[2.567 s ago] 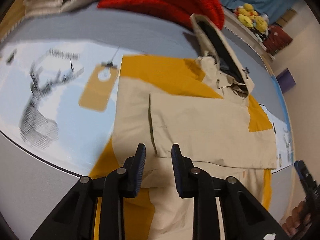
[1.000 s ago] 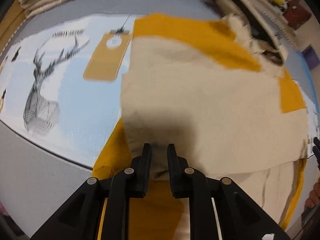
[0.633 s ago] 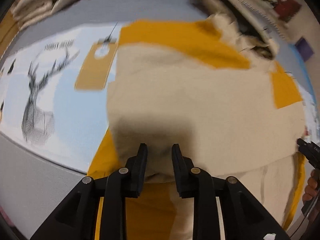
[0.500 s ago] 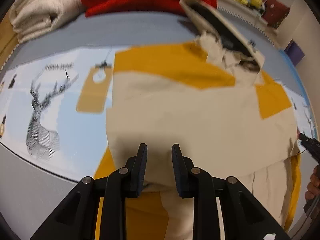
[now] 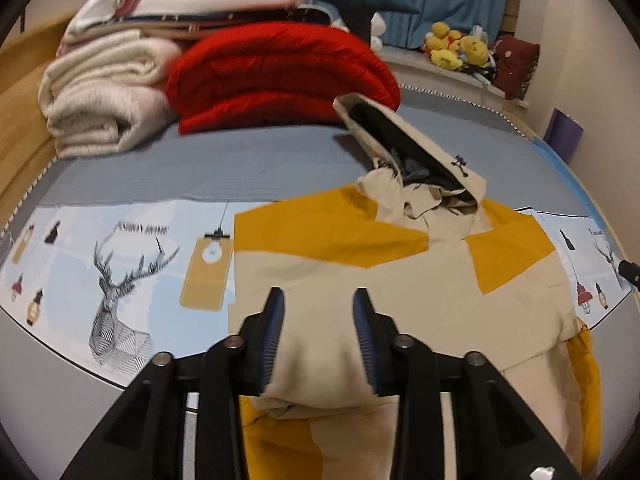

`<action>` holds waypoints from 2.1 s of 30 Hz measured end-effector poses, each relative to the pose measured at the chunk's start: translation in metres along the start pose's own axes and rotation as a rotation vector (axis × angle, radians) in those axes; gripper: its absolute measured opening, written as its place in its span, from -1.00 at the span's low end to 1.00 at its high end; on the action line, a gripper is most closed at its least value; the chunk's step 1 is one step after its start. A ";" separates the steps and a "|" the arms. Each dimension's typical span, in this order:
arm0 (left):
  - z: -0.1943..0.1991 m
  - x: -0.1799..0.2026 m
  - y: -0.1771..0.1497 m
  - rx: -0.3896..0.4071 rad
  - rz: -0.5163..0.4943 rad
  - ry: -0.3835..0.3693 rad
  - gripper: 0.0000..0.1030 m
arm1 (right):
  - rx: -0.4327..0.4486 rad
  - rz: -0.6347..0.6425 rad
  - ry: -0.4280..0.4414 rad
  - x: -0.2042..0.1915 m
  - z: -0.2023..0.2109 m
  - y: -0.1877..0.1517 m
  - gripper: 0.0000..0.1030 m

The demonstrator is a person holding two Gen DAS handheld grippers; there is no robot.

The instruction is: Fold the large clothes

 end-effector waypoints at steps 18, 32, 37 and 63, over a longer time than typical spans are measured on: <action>-0.075 0.020 0.105 0.001 0.014 -0.001 -0.32 | -0.085 -0.007 -0.016 0.035 -0.014 -0.004 -0.07; -0.229 -0.004 0.210 -0.061 0.125 -0.088 -0.33 | -0.132 -0.053 -0.055 0.051 -0.049 -0.002 -0.77; -0.272 -0.015 0.230 -0.086 0.182 -0.103 -0.29 | -0.195 -0.058 -0.056 0.054 -0.067 -0.010 -0.41; -0.045 0.147 0.116 0.159 -0.532 -0.203 -0.99 | -0.106 -0.152 0.073 0.055 -0.036 0.018 -0.11</action>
Point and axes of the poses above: each gripper's, at about its wrist camera, not at the fingertips, and z roughly against the way its jaws point, x to its right, y to its top, the point moved 6 cm from there along -z, roughly the way its jaws point, and after that the axes turned 7 degrees about -y, right-handed, at the moved point
